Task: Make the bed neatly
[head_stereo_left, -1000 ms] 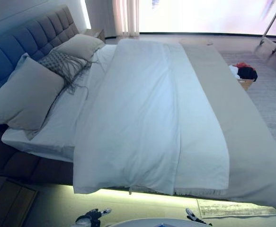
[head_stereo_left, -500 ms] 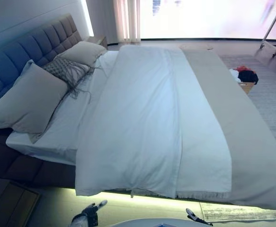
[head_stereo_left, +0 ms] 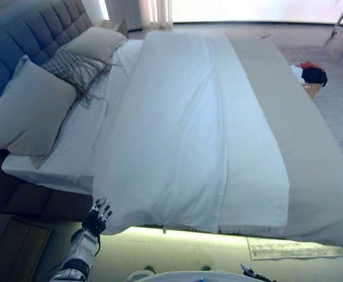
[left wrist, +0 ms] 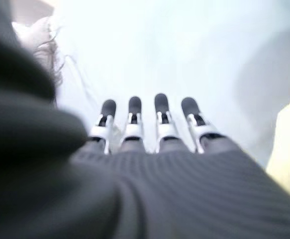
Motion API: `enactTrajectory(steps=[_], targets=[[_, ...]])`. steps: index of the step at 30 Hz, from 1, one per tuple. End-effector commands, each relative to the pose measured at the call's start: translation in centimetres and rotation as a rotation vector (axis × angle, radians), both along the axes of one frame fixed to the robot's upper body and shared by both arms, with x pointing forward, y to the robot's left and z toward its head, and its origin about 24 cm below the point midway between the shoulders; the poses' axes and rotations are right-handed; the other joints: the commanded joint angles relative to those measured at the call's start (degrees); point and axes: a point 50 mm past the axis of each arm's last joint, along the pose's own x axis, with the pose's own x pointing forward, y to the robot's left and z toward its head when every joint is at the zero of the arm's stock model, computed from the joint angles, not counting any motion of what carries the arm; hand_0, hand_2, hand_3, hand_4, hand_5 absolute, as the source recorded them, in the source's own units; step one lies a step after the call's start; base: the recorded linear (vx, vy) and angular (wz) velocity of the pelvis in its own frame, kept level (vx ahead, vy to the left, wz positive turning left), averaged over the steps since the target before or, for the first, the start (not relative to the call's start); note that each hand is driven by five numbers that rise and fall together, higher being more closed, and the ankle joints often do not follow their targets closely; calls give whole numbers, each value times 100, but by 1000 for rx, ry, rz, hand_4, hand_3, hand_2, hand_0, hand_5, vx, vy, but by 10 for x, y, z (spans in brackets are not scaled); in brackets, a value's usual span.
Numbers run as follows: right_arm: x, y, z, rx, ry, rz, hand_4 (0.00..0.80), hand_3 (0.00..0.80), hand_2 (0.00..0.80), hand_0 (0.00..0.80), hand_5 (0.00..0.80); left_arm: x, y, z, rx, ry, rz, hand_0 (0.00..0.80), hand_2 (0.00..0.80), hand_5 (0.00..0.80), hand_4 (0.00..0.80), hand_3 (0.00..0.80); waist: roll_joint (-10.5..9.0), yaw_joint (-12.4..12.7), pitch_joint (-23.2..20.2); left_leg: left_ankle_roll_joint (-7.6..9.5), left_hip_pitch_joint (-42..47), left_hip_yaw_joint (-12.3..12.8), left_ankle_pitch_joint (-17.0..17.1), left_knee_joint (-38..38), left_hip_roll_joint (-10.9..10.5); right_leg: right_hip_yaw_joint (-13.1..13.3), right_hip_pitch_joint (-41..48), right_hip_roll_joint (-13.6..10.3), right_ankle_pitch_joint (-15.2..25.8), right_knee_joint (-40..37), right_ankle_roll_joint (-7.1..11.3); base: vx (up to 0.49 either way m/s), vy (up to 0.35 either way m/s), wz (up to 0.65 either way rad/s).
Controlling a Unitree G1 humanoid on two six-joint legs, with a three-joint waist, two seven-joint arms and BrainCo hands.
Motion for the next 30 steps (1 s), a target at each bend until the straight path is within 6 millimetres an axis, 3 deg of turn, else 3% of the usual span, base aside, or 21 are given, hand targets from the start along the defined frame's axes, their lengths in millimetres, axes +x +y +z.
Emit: enactTrajectory(steps=[1,12,20,24,30], targets=[[50,1,11,-2,-157,34,0,0,0,0,0,57,13,51,1,-256,67,0,0,0,0,0,-232,-235,578,-33,-853,-306,284,479,106,210,-879,-328,100,757,234,-394,82,-6],[113,-24,47,-64,-412,53,0,0,0,0,0,114,32,137,38,-503,41,0,0,0,0,0,-681,-250,1372,53,-2559,-281,243,1383,51,511,-2623,-254,193,1550,257,-210,34,-2],[146,-32,70,-68,-523,64,0,0,0,0,0,139,26,179,49,-607,35,0,0,0,0,0,-796,-201,1675,70,-3282,-370,94,2000,85,468,-3203,-240,58,2114,234,-121,4,6],[157,-37,80,-75,-560,69,0,0,0,0,0,143,33,199,84,-660,58,0,0,0,0,0,-848,-193,1776,70,-3646,-420,44,2300,121,452,-3513,-230,-10,2391,180,-132,43,3],[155,-57,90,-119,-590,22,0,0,0,0,0,148,53,240,155,-744,83,0,0,0,0,0,-884,-203,1862,106,-4201,-526,-105,2866,240,482,-4034,-262,-154,2977,114,-102,76,2]])
